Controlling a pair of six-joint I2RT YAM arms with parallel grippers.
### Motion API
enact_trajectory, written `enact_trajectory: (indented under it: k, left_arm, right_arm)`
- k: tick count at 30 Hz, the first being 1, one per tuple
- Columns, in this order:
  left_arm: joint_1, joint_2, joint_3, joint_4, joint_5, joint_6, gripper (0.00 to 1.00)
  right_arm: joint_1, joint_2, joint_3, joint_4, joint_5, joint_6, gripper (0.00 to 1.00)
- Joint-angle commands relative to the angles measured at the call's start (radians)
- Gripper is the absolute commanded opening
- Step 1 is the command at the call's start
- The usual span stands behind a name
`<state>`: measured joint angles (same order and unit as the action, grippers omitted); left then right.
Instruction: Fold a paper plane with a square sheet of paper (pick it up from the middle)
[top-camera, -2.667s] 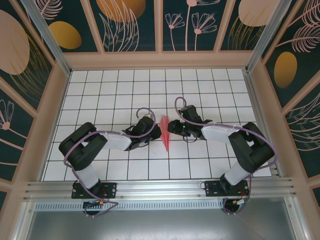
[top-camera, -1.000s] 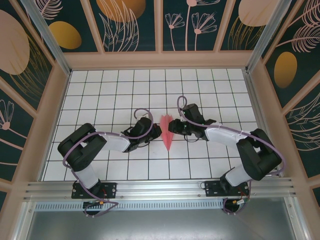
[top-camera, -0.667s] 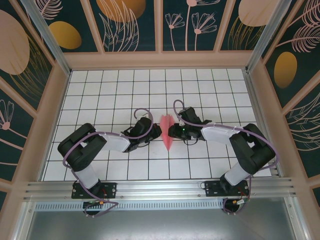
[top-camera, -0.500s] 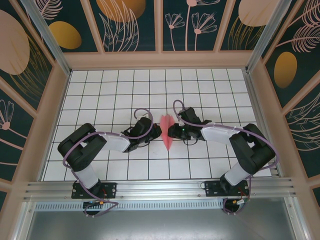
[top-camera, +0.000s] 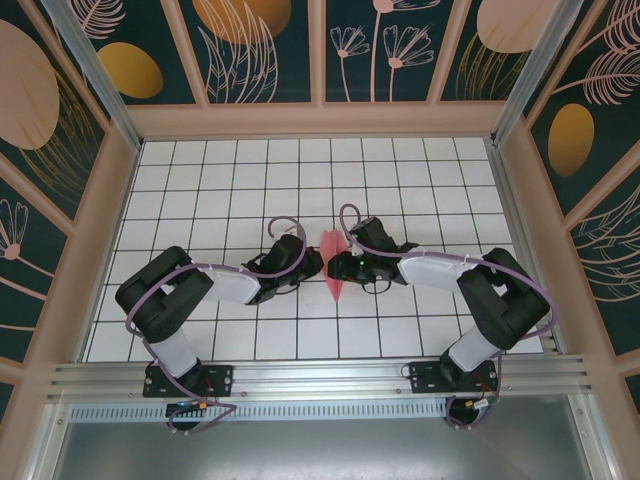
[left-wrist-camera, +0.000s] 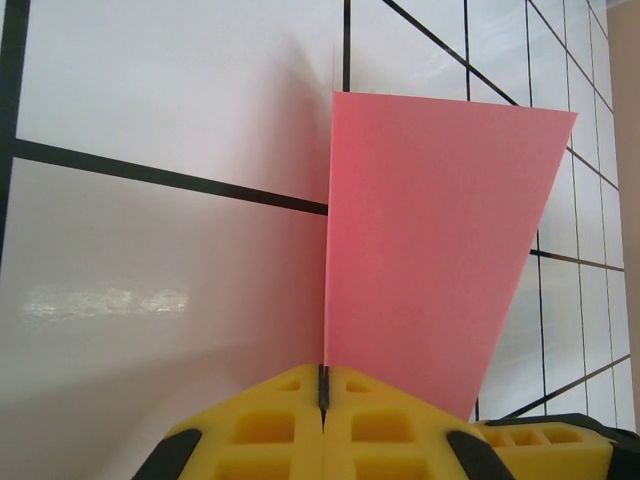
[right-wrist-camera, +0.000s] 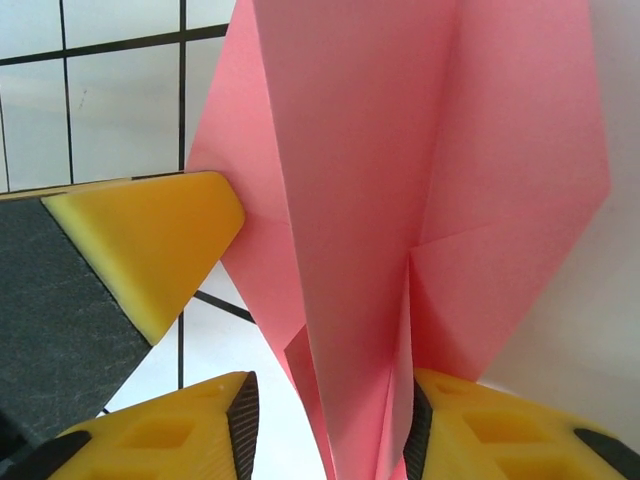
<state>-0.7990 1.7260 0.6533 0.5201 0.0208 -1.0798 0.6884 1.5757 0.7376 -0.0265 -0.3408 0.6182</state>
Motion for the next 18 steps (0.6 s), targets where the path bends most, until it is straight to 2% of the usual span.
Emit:
enact_trajectory:
  k: [1,7,10,12,18]
  left_arm:
    - [-0.005,0.015,-0.004,0.023,0.015,0.001,0.0]
    - [-0.005,0.013,-0.008,0.031,0.023,-0.003,0.0]
    - [-0.005,0.001,-0.007,0.025,0.022,-0.007,0.04]
    - [-0.005,-0.006,0.001,-0.012,0.004,-0.001,0.13]
    - [0.012,-0.129,0.005,-0.143,-0.081,0.009,0.45]
  right_arm:
    - [0.015,0.031,0.021,0.003,0.031,0.016,0.41]
    - [0.031,0.068,0.057,-0.02,0.073,0.035,0.36]
    - [0.036,0.078,0.071,-0.039,0.102,0.047,0.28]
    - [0.035,0.073,0.08,-0.07,0.146,0.053,0.19]
    - [0.033,0.051,0.122,-0.19,0.273,0.02,0.08]
